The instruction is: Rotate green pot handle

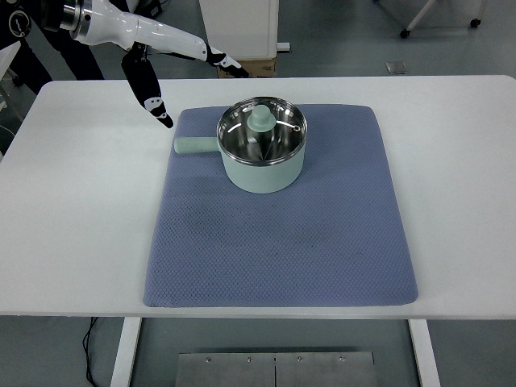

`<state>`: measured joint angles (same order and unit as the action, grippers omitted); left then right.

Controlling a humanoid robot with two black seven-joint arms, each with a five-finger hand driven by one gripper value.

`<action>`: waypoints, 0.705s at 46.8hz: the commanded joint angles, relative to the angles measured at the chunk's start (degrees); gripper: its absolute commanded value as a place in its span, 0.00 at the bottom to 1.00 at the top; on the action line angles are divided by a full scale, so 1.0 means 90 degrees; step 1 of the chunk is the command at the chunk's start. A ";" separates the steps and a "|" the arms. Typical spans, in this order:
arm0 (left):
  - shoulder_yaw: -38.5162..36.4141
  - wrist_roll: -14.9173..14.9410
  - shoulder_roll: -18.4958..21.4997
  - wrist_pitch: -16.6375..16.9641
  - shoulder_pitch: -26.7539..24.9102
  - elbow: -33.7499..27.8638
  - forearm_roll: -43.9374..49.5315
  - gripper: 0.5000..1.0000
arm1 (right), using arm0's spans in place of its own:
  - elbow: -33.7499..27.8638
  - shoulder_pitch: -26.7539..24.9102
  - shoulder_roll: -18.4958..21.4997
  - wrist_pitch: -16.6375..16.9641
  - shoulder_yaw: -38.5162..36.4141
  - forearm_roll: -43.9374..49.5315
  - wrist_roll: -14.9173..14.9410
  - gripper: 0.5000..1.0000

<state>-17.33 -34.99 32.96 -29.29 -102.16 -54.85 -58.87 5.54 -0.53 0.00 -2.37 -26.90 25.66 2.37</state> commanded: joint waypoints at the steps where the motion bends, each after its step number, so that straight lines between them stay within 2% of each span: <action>1: 0.0011 -0.0001 0.0000 0.0022 0.0091 0.0215 0.0836 1.00 | 0.0000 0.0001 0.0000 0.0000 0.0000 0.0000 0.0000 1.00; 8: 0.0021 -0.0001 -0.0039 0.0217 0.0364 0.0332 0.1891 1.00 | 0.0000 0.0001 0.0000 0.0000 0.0000 0.0000 0.0000 1.00; 14: 0.0031 -0.0001 -0.0069 0.0656 0.0677 0.0391 0.2740 1.00 | 0.0000 0.0001 0.0000 0.0000 0.0000 0.0000 0.0000 1.00; 19: 0.0031 -0.0001 -0.0078 0.1037 0.0775 0.0391 0.3726 1.00 | 0.0000 0.0001 0.0000 0.0000 0.0000 0.0000 0.0000 1.00; 27: 0.0021 -0.0001 -0.0078 0.1301 0.0843 0.0489 0.5523 1.00 | 0.0000 0.0001 0.0000 0.0000 0.0000 0.0000 0.0000 1.00; 33: 0.0040 -0.0001 -0.0098 0.1594 0.1136 0.0606 0.6608 1.00 | 0.0000 0.0001 0.0000 0.0000 0.0000 0.0000 0.0000 1.00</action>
<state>-17.11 -35.00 32.19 -16.12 -93.13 -49.74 -3.87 5.53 -0.53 0.00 -2.38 -26.89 25.66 2.37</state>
